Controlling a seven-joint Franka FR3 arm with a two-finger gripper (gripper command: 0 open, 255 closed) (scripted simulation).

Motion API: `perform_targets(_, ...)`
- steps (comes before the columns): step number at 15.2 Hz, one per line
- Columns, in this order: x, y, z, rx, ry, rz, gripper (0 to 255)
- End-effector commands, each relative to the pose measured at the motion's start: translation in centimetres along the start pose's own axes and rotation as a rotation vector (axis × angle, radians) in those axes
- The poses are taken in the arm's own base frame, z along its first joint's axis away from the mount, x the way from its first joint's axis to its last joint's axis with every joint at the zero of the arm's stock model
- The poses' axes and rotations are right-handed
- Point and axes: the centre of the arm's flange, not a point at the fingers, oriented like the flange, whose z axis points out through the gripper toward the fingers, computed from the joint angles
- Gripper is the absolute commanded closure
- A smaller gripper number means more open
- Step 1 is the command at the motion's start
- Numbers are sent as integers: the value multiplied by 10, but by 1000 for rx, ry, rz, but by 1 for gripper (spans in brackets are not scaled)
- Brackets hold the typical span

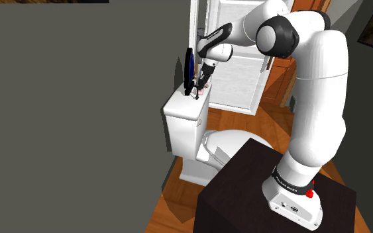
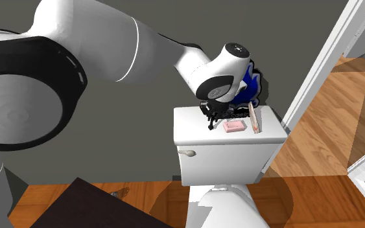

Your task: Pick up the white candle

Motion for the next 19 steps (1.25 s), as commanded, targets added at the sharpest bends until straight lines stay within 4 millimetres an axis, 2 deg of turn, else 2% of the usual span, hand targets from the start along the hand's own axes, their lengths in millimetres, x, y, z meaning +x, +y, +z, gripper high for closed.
perform_targets(1, 0, 0, 0, 0, -1, 0, 255)
perform_targets(2, 1, -1, 0, 0, -1, 0, 255)
perform_targets(17, 19, -8, -76, 0, -1, 0, 255)
perform_targets(19, 20, -8, -77, 0, -1, 0, 255)
